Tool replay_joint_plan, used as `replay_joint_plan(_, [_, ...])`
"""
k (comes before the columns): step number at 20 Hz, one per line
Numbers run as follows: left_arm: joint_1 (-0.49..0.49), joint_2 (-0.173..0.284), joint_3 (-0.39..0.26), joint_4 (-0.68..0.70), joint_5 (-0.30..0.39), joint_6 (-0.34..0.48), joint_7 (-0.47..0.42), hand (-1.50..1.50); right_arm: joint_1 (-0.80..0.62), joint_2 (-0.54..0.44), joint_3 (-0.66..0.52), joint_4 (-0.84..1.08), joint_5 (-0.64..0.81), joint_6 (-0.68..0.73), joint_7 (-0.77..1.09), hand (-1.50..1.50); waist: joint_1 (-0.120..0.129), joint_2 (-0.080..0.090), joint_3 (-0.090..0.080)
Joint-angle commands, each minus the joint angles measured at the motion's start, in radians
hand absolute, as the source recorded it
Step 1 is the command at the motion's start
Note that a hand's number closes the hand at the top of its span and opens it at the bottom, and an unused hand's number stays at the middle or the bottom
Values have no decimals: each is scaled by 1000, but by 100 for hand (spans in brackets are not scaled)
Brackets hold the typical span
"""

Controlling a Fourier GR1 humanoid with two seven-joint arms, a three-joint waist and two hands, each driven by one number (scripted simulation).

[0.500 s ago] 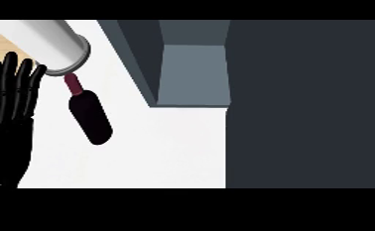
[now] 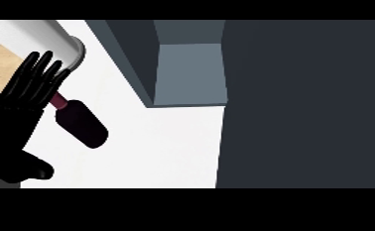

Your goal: Pick up the wine, place it into the cabinet and close the cabinet

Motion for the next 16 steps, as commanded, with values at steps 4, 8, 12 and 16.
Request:
replay_joint_plan(4, [-176, 205, 165, 124, 409, -26, 338, -150, 15, -59, -8, -180, -100, 41, 190, -150, 15, -3, 2])
replay_joint_plan(8, [-177, 260, 204, 50, 505, 35, 453, -150, 16, -47, 51, -343, -66, -24, 366, -150, 27, -6, 2])
replay_joint_plan(12, [-292, 263, 174, 125, 480, 88, 469, -150, -109, -78, -36, -409, -163, -56, 532, -150, 19, -3, 2])
replay_joint_plan(16, [-342, 291, 185, 198, 485, 81, 488, -150, -225, -105, -98, -404, -213, -75, 642, -150, 16, -2, 2])
